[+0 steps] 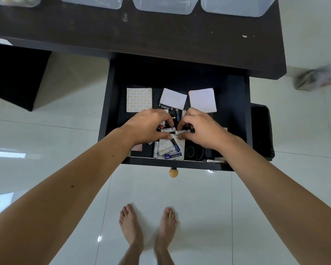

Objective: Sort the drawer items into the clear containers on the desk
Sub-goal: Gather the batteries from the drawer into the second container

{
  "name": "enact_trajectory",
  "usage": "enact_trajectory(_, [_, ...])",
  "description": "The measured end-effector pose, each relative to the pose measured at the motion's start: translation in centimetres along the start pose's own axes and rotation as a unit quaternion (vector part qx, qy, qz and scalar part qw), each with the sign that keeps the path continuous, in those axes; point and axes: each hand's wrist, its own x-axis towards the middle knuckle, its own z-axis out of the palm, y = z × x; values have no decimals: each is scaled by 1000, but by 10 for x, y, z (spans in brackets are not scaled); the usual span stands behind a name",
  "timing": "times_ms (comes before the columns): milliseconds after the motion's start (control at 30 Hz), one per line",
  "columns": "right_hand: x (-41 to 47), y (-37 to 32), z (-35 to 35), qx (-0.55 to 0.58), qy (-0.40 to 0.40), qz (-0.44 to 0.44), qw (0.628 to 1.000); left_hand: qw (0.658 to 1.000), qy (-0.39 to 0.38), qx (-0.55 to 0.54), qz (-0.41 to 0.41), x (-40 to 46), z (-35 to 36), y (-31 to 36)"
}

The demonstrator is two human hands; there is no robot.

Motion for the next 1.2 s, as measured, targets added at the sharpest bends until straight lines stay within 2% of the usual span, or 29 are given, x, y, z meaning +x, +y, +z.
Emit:
enact_trajectory(100, [-1,1,0,12,5,-4,1000,1000,-2,0,0,3,1,0])
enact_trajectory(200, [-3,3,-5,62,45,4,997,1000,5,-1,12,2,3,-4])
enact_trajectory(300, [-5,6,-7,98,81,35,991,999,28,-33,11,0,4,-9])
enact_trajectory(400, [-7,5,-9,118,94,30,988,994,75,-74,9,0,1,-7])
enact_trajectory(467, [-6,5,-9,121,97,19,988,993,79,-91,-8,0,0,-5])
enact_trajectory(567, [-5,7,-9,110,103,10,989,992,68,-100,-27,0,2,-8])
enact_trajectory(700, [-5,9,-8,94,113,19,989,986,103,-130,2,-3,0,-7])
enact_trajectory(1033, [-2,5,-7,38,99,13,994,987,113,-111,-6,-5,0,-8])
enact_trajectory(1200, [0,3,-7,10,77,26,997,982,116,-137,-56,-4,-2,-7])
